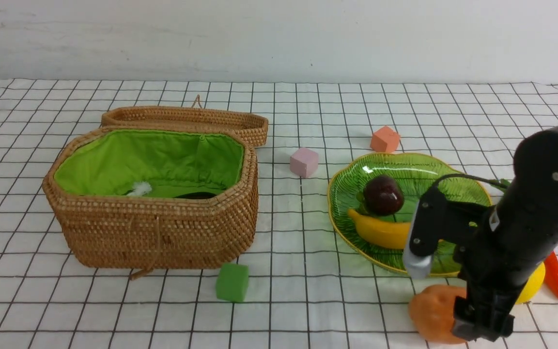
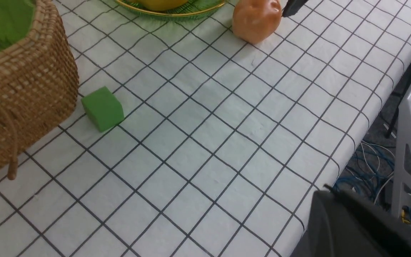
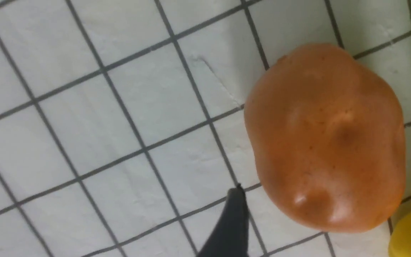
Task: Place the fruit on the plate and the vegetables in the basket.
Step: Use the right arm to grab a potato and put it into the left basket, then use the right arm to grab a lemon and put it into the right plate
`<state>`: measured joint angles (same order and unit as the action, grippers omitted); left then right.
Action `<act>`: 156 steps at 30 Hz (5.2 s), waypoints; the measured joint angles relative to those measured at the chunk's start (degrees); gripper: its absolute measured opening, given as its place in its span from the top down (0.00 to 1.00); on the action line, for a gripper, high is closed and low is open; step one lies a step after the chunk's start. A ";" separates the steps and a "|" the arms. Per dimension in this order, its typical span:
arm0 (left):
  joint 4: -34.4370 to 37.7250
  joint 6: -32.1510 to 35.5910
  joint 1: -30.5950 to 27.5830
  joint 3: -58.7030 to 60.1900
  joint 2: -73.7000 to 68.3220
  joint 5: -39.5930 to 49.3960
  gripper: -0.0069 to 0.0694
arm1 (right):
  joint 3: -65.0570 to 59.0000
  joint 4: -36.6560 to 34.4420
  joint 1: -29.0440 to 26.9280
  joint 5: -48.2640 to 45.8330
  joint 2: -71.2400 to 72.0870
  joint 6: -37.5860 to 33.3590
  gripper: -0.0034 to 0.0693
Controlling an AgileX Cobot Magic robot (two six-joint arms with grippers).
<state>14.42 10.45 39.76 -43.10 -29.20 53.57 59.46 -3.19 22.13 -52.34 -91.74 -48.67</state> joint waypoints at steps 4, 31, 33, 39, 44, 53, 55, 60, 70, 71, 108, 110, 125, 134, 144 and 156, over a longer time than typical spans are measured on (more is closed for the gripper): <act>0.00 0.10 0.00 0.05 0.00 -2.12 0.93 | 0.00 0.31 0.00 3.25 -3.82 -1.77 0.04; -0.46 2.81 0.00 0.05 0.00 -3.58 0.93 | 1.34 0.18 4.48 4.09 -13.03 2.57 0.10; -2.26 1.56 0.00 0.05 0.00 -3.70 0.93 | 1.34 0.11 4.48 4.00 -12.89 3.21 0.10; -9.95 -6.55 0.00 -0.87 0.05 -3.85 0.93 | 4.62 -3.09 5.28 -4.54 -8.32 13.41 0.10; -15.59 -12.76 0.00 -0.93 0.60 -5.88 0.93 | 13.69 -7.83 9.42 -6.28 -1.84 19.58 0.10; -28.90 -30.82 0.00 -0.93 0.60 -8.53 0.93 | 37.52 -19.61 21.52 23.32 -11.56 10.54 0.10; -29.32 -31.50 0.00 -0.93 0.60 -8.65 0.93 | 40.43 -20.02 22.02 25.19 -14.93 9.24 0.10; -29.57 -32.19 0.00 -0.93 0.60 -8.60 0.93 | 48.79 -20.53 22.58 30.92 -26.91 5.89 0.10; -29.47 -32.24 0.00 -0.93 0.60 -8.25 0.92 | 50.66 -18.98 22.58 26.31 -27.25 6.78 0.03; -29.47 -32.24 0.00 -0.93 0.60 -8.31 0.92 | 50.66 -18.38 22.58 24.45 -25.55 8.25 0.04; 10.03 7.94 0.00 -0.99 0.60 -8.34 0.92 | -6.50 -8.23 -23.99 10.56 10.30 71.26 0.15; 10.03 7.94 0.00 -0.99 0.60 -8.34 0.92 | -6.50 -10.65 -24.90 12.51 8.24 69.10 0.07; 10.19 8.06 0.00 -0.99 0.60 -7.28 0.92 | -5.77 -13.77 -26.30 21.02 -3.53 65.81 0.11; 10.46 7.65 0.00 -0.99 0.60 -6.98 0.92 | -4.74 -13.29 -26.30 18.35 -4.47 63.86 0.11; 10.53 7.48 0.00 -0.99 0.60 -6.21 0.92 | -1.96 -10.95 -26.30 8.25 -4.54 60.08 0.10; 10.64 7.48 0.00 -0.99 0.60 -6.21 0.92 | -0.22 -11.75 -26.30 9.52 -8.85 59.42 0.10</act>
<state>25.06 17.93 39.76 -44.09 -28.60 47.36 59.24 -14.94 -4.17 -42.83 -100.58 10.75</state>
